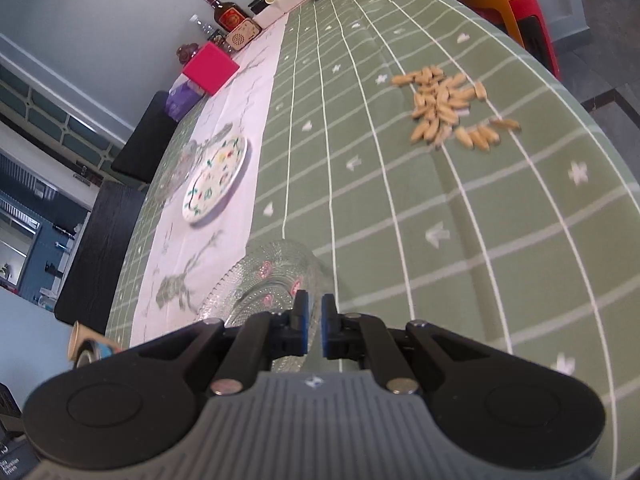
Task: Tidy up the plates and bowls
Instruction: 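Lift the glass plate with both grippers and carry it beside the stacked bowls, then lower the glass plate onto the runner and open both grippers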
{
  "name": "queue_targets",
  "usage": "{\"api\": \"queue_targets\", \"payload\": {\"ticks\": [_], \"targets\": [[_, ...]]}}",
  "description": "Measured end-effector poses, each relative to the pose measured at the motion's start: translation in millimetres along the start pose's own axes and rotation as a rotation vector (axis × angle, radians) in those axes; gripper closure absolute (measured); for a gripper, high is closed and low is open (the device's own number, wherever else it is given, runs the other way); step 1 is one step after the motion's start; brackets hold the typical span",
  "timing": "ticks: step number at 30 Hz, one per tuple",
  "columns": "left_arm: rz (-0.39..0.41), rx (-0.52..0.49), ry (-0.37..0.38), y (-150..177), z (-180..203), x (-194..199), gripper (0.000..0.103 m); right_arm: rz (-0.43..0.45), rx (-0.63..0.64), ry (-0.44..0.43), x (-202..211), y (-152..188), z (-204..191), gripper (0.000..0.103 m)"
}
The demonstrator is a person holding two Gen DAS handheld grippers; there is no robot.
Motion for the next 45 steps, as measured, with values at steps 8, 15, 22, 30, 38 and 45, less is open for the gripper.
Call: {"api": "queue_targets", "payload": {"ticks": [8, 15, 22, 30, 38, 45], "targets": [[0.008, -0.061, 0.115, 29, 1, 29, 0.103, 0.052, 0.014, 0.036, 31, 52, -14, 0.101], [-0.005, -0.109, 0.096, 45, 8, 28, 0.103, 0.023, -0.037, 0.083, 23, 70, -13, 0.1], [-0.006, -0.1, 0.038, 41, -4, 22, 0.103, 0.021, -0.04, 0.09, 24, 71, -8, 0.1], [0.003, -0.12, 0.005, 43, -6, 21, 0.103, 0.035, 0.011, 0.112, 24, 73, -13, 0.1], [0.032, -0.183, -0.032, 44, 2, 28, 0.096, 0.067, 0.063, 0.147, 25, 71, -15, 0.099], [0.029, -0.184, -0.018, 44, 1, 28, 0.08, 0.11, 0.154, 0.225, 27, 74, -21, 0.083]]}}
Point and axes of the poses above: each gripper's, at about its wrist camera, not at the fingertips, and x roughly against the way its jaws point, z to its right, y to its underside, the point moved 3 cm from there along -x, roughly the way its jaws point, and after that the axes turned 2 degrees about x, right-handed, at the moved point
